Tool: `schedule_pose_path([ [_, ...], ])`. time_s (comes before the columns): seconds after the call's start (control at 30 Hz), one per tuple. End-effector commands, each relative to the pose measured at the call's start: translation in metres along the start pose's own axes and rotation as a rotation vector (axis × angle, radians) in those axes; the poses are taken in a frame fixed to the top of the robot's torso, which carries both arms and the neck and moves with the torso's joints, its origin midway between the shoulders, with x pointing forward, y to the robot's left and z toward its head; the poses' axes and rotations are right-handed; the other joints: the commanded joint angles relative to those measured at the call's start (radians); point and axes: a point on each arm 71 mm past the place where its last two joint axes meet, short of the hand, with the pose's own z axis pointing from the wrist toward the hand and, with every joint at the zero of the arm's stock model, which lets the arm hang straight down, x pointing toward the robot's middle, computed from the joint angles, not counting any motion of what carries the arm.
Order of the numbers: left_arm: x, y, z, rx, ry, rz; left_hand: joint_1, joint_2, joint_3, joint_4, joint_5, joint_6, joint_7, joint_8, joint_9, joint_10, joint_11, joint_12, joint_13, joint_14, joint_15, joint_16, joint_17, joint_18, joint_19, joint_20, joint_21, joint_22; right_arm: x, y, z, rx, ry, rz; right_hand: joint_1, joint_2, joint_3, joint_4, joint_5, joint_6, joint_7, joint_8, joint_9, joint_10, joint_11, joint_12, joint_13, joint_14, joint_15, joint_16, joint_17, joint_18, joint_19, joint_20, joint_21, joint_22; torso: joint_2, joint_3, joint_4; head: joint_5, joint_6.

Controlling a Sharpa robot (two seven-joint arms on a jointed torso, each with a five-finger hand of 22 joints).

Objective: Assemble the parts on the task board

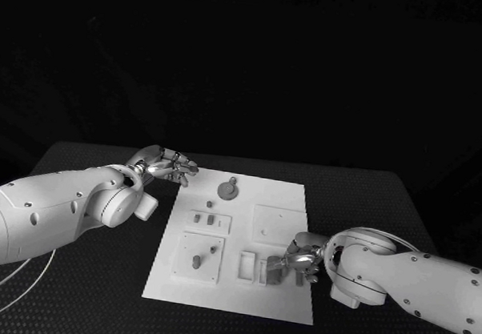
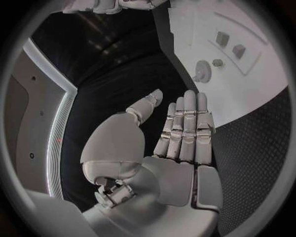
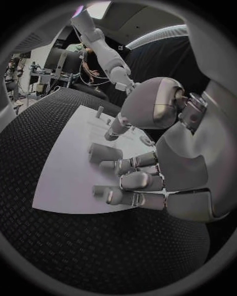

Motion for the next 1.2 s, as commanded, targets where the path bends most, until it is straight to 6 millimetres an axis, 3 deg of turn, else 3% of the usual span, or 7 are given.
schedule_pose_path([
  [0.03, 0.003, -0.002, 0.0, 0.009, 0.02, -0.01, -0.013, 0.0, -0.001, 0.004, 0.0, -0.007, -0.001, 0.006, -0.002, -0.007, 0.0, 0.001, -0.002, 0.002, 0.001, -0.004, 0.001, -0.002, 0.005, 0.002, -0.004, 0.001, 0.002, -0.002, 0.005, 0.006, -0.02, -0.014, -0.002, -0.009, 0.0, 0.006, 0.0, -0.005, 0.007, -0.008, -0.003, 0.003, 0.001, 0.002, 0.003, 0.003, -0.002, -0.005, -0.003, 0.015, -0.003, -0.007, -0.005, 0.002, 0.0, -0.0012, 0.0006, 0.0, -0.004],
  [0.4, 0.003, -0.001, 0.0, 0.005, 0.019, -0.01, -0.019, -0.001, -0.003, 0.007, 0.0, -0.016, 0.003, 0.002, -0.005, -0.011, 0.001, 0.001, -0.003, 0.001, 0.001, -0.007, 0.005, -0.001, 0.005, 0.002, -0.005, 0.003, 0.011, -0.002, 0.014, 0.012, 0.001, -0.03, 0.013, 0.014, -0.002, -0.013, -0.001, -0.004, 0.011, -0.02, -0.006, -0.006, 0.006, 0.002, 0.014, -0.008, 0.003, -0.007, -0.007, 0.015, -0.01, -0.004, -0.005, 0.009, 0.001, -0.0017, -0.0005, 0.002, -0.006],
  [0.63, 0.003, -0.001, 0.0, 0.006, 0.02, -0.011, -0.02, -0.001, -0.003, 0.008, 0.0, -0.018, 0.004, 0.001, -0.005, -0.011, 0.001, 0.001, -0.003, 0.001, 0.001, -0.007, 0.006, -0.001, 0.005, 0.002, -0.005, 0.003, 0.013, 0.0, 0.014, -0.01, -0.003, -0.027, 0.032, 0.152, -0.034, -0.125, -0.001, 0.024, 0.007, -0.025, -0.003, -0.003, 0.002, 0.002, 0.029, -0.001, 0.0, -0.009, 0.014, 0.015, -0.014, 0.003, -0.002, 0.023, 0.001, -0.0023, -0.0013, 0.0, -0.006],
  [0.77, 0.002, -0.001, 0.0, 0.005, 0.019, -0.01, -0.02, -0.001, -0.003, 0.008, 0.0, -0.018, 0.004, 0.001, -0.005, -0.011, 0.001, 0.001, -0.003, 0.001, 0.001, -0.008, 0.006, -0.001, 0.005, 0.002, -0.005, 0.003, 0.014, 0.0, 0.014, -0.012, -0.001, -0.023, 0.021, 0.19, -0.042, -0.197, 0.001, 0.036, 0.004, -0.031, -0.002, 0.003, -0.001, -0.003, 0.035, 0.003, -0.002, -0.013, 0.02, 0.015, -0.011, 0.005, -0.006, 0.026, 0.001, -0.0026, -0.0011, 0.0, -0.005],
  [1.0, 0.002, -0.001, -0.001, 0.003, 0.018, -0.01, -0.021, -0.001, -0.003, 0.008, 0.0, -0.019, 0.004, 0.001, -0.005, -0.011, 0.001, 0.001, -0.003, 0.001, 0.002, -0.008, 0.007, -0.001, 0.005, 0.002, -0.005, 0.003, 0.014, 0.0, 0.013, -0.019, -0.003, -0.001, 0.012, 0.195, -0.037, -0.249, 0.002, 0.045, 0.003, -0.037, -0.002, 0.01, -0.002, -0.007, 0.04, 0.009, -0.003, -0.017, 0.026, 0.015, -0.005, 0.006, -0.009, 0.027, 0.001, -0.0027, -0.0012, -0.001, -0.006],
  [1.1, 0.001, 0.0, -0.001, -0.002, 0.017, -0.01, -0.019, -0.001, -0.002, 0.007, 0.001, -0.019, 0.004, 0.002, -0.006, -0.011, 0.001, 0.001, -0.003, 0.001, 0.001, -0.008, 0.007, 0.0, 0.004, 0.002, -0.005, 0.003, 0.012, -0.006, 0.011, -0.016, 0.006, 0.051, -0.012, 0.135, -0.047, -0.26, 0.002, 0.055, 0.0, -0.036, 0.0, 0.016, -0.004, -0.003, 0.045, 0.02, -0.005, -0.017, 0.043, 0.015, 0.001, 0.006, -0.01, 0.027, 0.001, -0.0025, -0.0017, -0.001, -0.004],
  [1.2, 0.0, 0.0, -0.001, -0.003, 0.015, -0.01, -0.018, -0.002, -0.001, 0.006, 0.002, -0.019, 0.004, 0.002, -0.006, -0.011, 0.001, 0.001, -0.003, 0.001, 0.001, -0.009, 0.008, 0.0, 0.004, 0.002, -0.005, 0.004, 0.006, -0.005, 0.006, -0.028, -0.008, 0.076, -0.021, 0.127, -0.043, -0.259, 0.003, 0.06, -0.002, -0.037, 0.0, 0.018, -0.006, -0.001, 0.049, 0.024, -0.007, -0.018, 0.049, 0.015, 0.004, 0.005, -0.011, 0.027, 0.001, -0.0024, -0.0023, -0.001, -0.002],
])
